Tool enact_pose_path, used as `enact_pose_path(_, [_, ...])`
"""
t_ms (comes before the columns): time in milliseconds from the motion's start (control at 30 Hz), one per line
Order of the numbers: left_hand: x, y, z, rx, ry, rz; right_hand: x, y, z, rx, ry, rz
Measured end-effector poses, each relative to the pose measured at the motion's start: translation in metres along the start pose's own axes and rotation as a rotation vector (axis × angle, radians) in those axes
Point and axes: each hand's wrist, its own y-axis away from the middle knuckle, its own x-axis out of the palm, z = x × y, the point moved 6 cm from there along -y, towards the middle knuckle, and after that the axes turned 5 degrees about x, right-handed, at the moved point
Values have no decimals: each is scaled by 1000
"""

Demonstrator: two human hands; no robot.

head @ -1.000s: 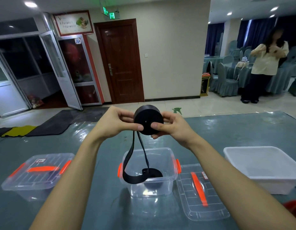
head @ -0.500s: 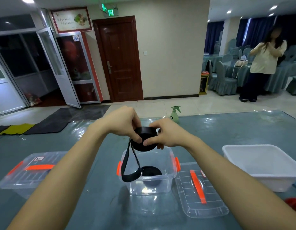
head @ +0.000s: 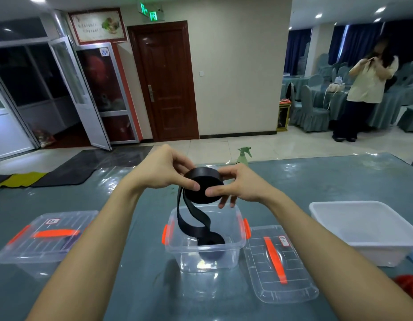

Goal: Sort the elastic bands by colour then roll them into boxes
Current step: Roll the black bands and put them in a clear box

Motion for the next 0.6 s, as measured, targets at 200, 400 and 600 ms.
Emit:
enact_pose_path(200, [11,-9,-14,1,-249,120,5,-9,7,-45,280,-21])
enact_pose_path(400, [15,-14,-22,35,-339,183,17,-12,6,-33,382,-1])
enact_pose_path(600, [1,-1,5,1,2,64,5,-10,-2,-4,17,-80])
